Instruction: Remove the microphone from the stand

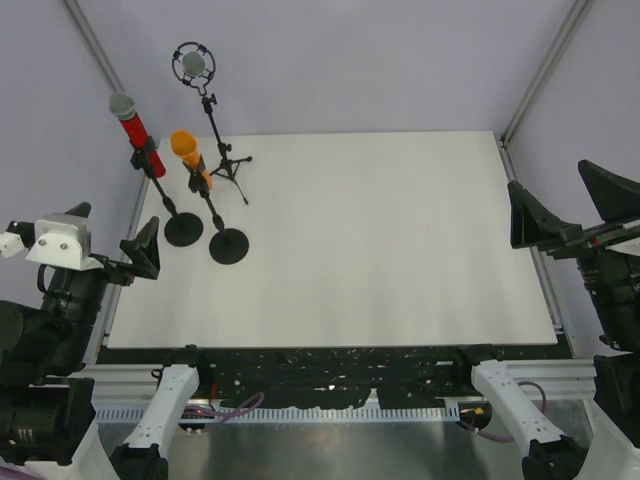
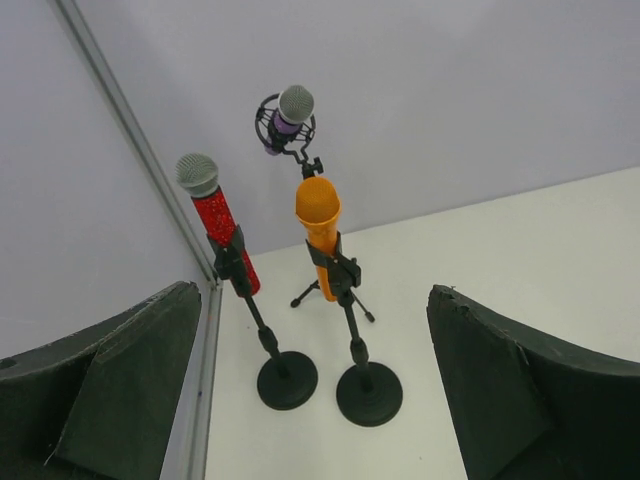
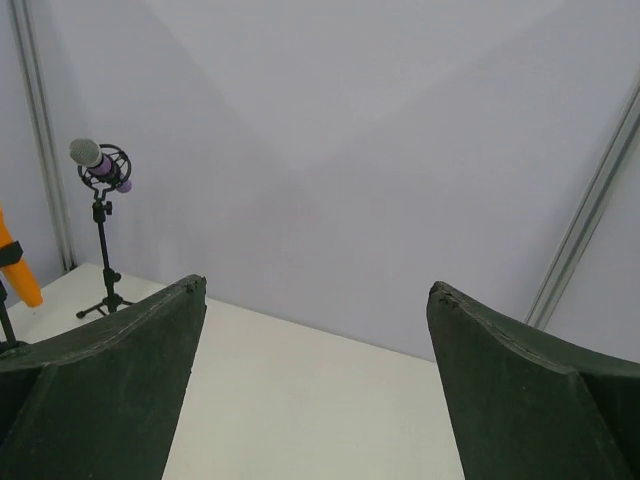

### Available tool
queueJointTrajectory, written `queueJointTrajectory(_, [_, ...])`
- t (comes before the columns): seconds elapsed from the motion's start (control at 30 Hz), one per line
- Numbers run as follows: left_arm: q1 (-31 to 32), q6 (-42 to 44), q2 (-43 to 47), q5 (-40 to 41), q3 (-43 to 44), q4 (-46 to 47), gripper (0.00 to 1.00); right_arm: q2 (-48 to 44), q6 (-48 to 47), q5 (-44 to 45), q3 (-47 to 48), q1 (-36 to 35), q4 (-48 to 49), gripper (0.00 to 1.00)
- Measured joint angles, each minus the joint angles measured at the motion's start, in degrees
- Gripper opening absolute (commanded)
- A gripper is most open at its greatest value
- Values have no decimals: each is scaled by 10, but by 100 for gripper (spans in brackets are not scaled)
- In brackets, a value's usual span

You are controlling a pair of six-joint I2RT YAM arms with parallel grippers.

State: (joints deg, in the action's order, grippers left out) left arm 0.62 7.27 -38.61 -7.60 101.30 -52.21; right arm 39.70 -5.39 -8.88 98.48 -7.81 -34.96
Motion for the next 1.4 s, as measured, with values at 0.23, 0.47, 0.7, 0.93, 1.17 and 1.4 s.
queueJointTrajectory(0.23, [0,-7,0,-19,-64,16,100,7,-45,-30,-17,0,-18,95])
queueJointTrajectory(0.47, [0,-7,2,-27,-154,63,100,3,-73,-54,-46,0,-23,95])
queueJointTrajectory(0.7, [0,-10,8,-1,-285,133,100,-9,-40,-63,-160,0,12,95])
queueJointTrajectory(0.93, [0,-22,13,41,-404,212,99,-3,-31,-84,-323,0,80,95])
queueJointTrajectory(1.17, [0,-28,12,50,-479,279,100,-3,-29,-131,-428,0,135,95])
queueJointTrajectory(1.4, [0,-43,-18,39,-585,415,100,-2,-28,-159,-489,0,198,95])
